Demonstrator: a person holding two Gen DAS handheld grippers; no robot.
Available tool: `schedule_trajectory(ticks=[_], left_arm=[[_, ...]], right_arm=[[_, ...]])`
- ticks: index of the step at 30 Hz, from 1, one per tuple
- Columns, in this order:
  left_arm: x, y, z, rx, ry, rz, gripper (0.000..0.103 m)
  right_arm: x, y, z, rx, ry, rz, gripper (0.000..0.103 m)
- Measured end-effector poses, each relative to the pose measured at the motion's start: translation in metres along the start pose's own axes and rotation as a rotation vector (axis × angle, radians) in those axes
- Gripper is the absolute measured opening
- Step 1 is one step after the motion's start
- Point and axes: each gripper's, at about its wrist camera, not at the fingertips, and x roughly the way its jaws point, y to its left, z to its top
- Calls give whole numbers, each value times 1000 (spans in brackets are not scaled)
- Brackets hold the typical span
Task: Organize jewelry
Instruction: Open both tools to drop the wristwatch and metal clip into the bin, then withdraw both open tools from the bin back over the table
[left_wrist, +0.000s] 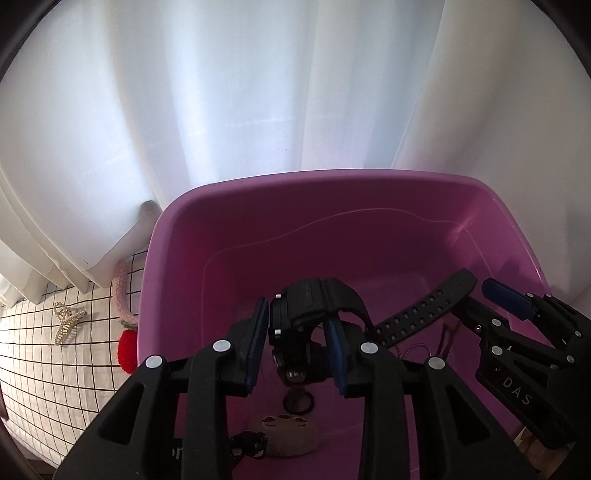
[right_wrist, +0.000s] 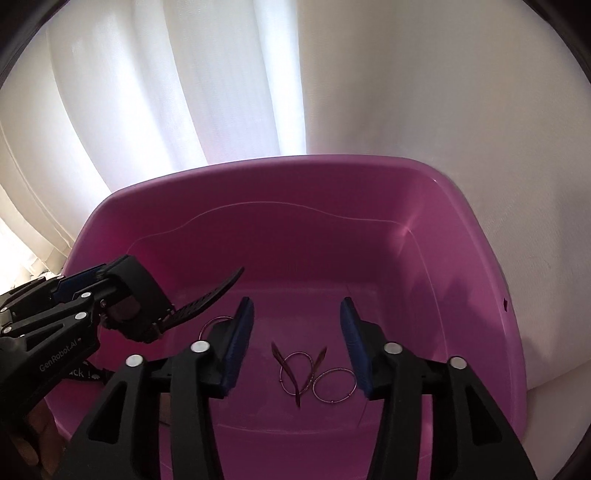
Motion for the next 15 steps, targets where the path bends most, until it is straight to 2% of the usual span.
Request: schedule_trajectory(ticks=[1,2,3,4,8,10,15], left_arm=[[0,2,0,-8,-3,7,47],[-2,4,-1,-18,-19,9,68],[-8,5,-1,-27,-49,11,76],[-14,6,0,-30,-75,14,76],[-23,6,2,-7,-112,33,82],[-24,8,2,-2,-116,38,83],[-30,12,1,-9,-110,54,86]], right_arm=[[-2,0,0,-2,-6,-6,59],[-2,-1,1,-4,-5,-8,59],[-2,-2,2,-3,-3,-9,61],[-2,-3,3,-1,-3,-14,65],[-2,-8,9,14,-5,-15,67],[-3,-10,9,23,-8,-17,71],[3,-6,7,35,1,-1,71]])
